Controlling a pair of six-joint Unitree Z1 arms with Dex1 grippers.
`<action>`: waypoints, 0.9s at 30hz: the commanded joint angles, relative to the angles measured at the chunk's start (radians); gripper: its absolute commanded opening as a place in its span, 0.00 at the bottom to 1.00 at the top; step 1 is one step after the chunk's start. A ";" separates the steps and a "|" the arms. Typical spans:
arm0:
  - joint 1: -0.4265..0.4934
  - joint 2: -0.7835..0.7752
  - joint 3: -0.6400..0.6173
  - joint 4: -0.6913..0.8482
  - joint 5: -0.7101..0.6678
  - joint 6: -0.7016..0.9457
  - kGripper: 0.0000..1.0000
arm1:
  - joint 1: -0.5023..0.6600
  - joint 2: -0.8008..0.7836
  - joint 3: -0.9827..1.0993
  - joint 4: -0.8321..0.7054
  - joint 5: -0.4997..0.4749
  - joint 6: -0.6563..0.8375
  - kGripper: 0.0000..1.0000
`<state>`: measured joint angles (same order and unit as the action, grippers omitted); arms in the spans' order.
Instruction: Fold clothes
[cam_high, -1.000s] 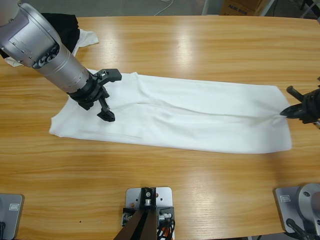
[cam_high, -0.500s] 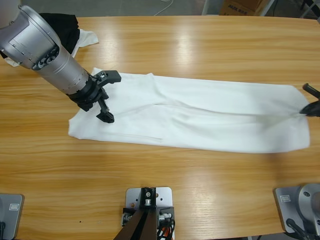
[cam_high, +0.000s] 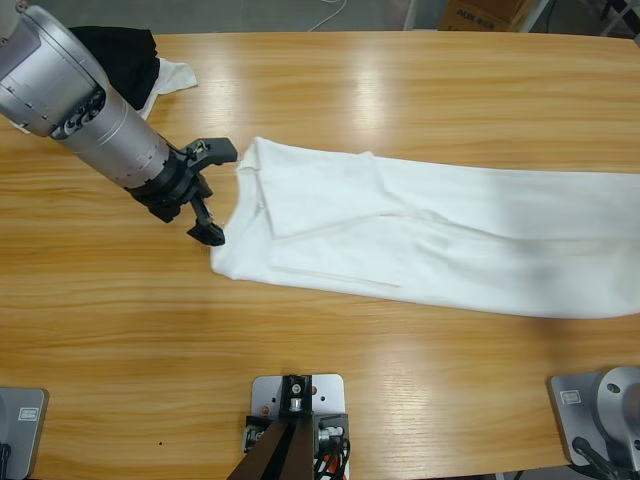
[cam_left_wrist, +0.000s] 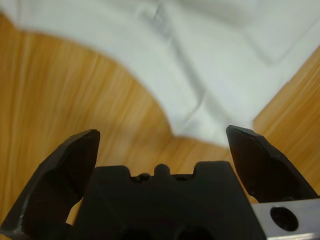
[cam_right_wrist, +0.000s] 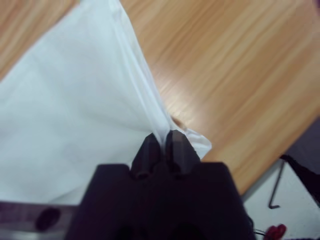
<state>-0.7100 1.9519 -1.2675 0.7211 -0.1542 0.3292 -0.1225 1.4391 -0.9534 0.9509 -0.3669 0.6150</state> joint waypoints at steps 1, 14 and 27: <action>0.014 -0.036 0.060 -0.012 -0.002 -0.013 1.00 | -0.029 -0.105 -0.079 0.130 -0.115 -0.004 0.00; 0.019 -0.083 0.118 -0.043 0.004 -0.024 1.00 | 0.892 0.282 -0.652 0.314 -0.074 0.066 0.00; 0.050 -0.202 0.335 -0.155 0.007 -0.033 1.00 | 1.133 0.709 -1.148 0.407 0.082 0.065 0.00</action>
<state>-0.6738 1.8167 -1.0392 0.6198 -0.1535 0.3123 0.9928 1.9116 -1.8829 1.3166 -0.3426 0.6947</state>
